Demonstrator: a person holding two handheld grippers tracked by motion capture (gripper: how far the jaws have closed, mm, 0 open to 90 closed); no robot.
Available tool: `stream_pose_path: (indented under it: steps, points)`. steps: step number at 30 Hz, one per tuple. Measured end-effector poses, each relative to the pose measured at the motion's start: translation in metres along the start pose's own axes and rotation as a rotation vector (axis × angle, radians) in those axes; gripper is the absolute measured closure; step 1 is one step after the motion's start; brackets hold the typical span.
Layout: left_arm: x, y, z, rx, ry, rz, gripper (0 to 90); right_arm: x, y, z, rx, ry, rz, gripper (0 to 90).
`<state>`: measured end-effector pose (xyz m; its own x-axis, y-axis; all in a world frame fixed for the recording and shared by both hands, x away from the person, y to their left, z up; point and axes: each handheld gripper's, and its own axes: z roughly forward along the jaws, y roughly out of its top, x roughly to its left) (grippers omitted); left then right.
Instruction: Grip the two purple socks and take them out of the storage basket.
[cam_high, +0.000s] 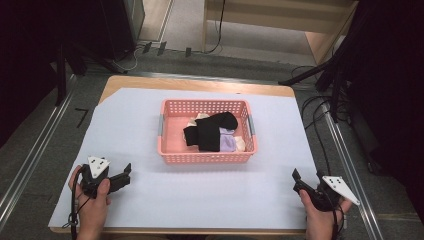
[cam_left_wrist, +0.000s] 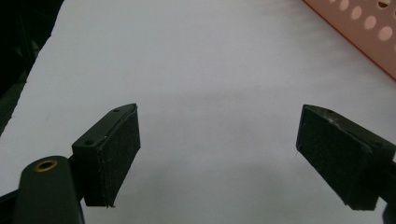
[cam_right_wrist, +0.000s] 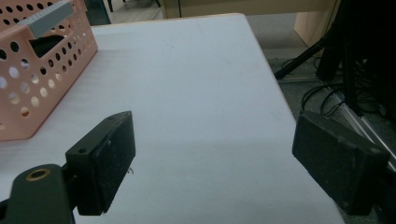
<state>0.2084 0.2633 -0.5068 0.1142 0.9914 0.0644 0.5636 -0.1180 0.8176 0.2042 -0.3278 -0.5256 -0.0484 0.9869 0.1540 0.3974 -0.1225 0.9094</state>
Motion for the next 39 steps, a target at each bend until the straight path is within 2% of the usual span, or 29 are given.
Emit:
stream_pose_path:
  steps: [2,3,5,9,10,13,16,18,19,20,22,23,24,26,27,28,32,33,35,37,39]
  points:
    - [0.000,0.000,0.000,0.000,0.000,-0.001,14.6,0.002,0.001,0.001,-0.002,0.009,0.008,14.1]
    - [0.000,0.000,0.000,-0.001,0.000,0.001,14.6,0.010,0.004,0.002,-0.012,0.024,-0.009,17.9]
    - [0.000,0.000,0.000,-0.001,0.000,0.002,14.6,0.014,0.005,0.002,-0.013,0.027,-0.018,19.4]
    - [0.000,0.000,0.000,0.000,0.000,0.003,14.6,0.034,0.021,0.004,-0.049,0.060,-0.092,24.7]
    - [0.000,0.000,0.000,-0.007,-0.001,0.002,14.6,0.034,0.021,0.004,-0.049,0.060,-0.092,24.7]
    - [0.000,0.000,0.000,-0.008,-0.002,0.002,14.6,0.044,0.028,0.007,-0.057,0.079,-0.133,28.9]
    - [0.000,0.000,0.000,-0.005,-0.002,0.003,14.6,0.054,0.036,0.011,-0.054,0.108,-0.150,34.1]
    - [0.000,0.000,0.000,-0.002,-0.001,0.004,14.6,0.063,0.042,0.014,-0.048,0.142,-0.144,34.7]
    - [0.000,0.000,0.000,-0.002,-0.001,0.006,14.6,0.071,0.047,0.017,-0.043,0.173,-0.138,37.3]
    - [0.000,0.000,0.000,-0.002,-0.001,0.006,14.6,0.071,0.047,0.017,-0.043,0.173,-0.138,37.3]
    - [0.000,0.000,0.000,-0.002,-0.001,0.006,14.6,0.080,0.052,0.020,-0.042,0.202,-0.136,40.6]
    - [0.000,0.000,0.000,-0.002,-0.002,0.006,14.6,0.089,0.057,0.025,-0.021,0.259,-0.126,43.0]
    - [0.000,0.000,0.000,-0.002,-0.002,0.006,14.6,0.092,0.059,0.027,-0.006,0.292,-0.119,43.3]
    - [0.000,0.000,0.000,-0.002,-0.002,0.005,14.6,0.097,0.061,0.029,0.010,0.311,-0.122,43.3]
    - [0.000,0.000,0.000,-0.002,-0.002,0.005,14.7,0.103,0.063,0.032,0.019,0.302,-0.145,42.9]
    - [0.000,0.000,0.000,-0.001,-0.003,0.006,14.7,0.111,0.067,0.036,0.026,0.304,-0.190,41.1]
    - [0.000,0.000,0.000,0.000,-0.005,0.005,14.7,0.120,0.073,0.041,0.028,0.306,-0.204,41.0]
    - [0.000,0.000,0.000,0.000,-0.004,0.006,14.7,0.128,0.078,0.045,0.033,0.314,-0.206,40.9]
    - [0.000,0.000,0.000,-0.002,-0.005,0.003,14.7,0.130,0.079,0.047,0.031,0.315,-0.212,40.3]
    - [0.000,0.000,0.000,-0.001,-0.005,0.005,14.7,0.138,0.083,0.052,0.020,0.294,-0.244,39.7]
    - [0.000,0.000,0.000,-0.001,-0.005,0.005,14.7,0.144,0.085,0.057,0.019,0.290,-0.247,39.3]
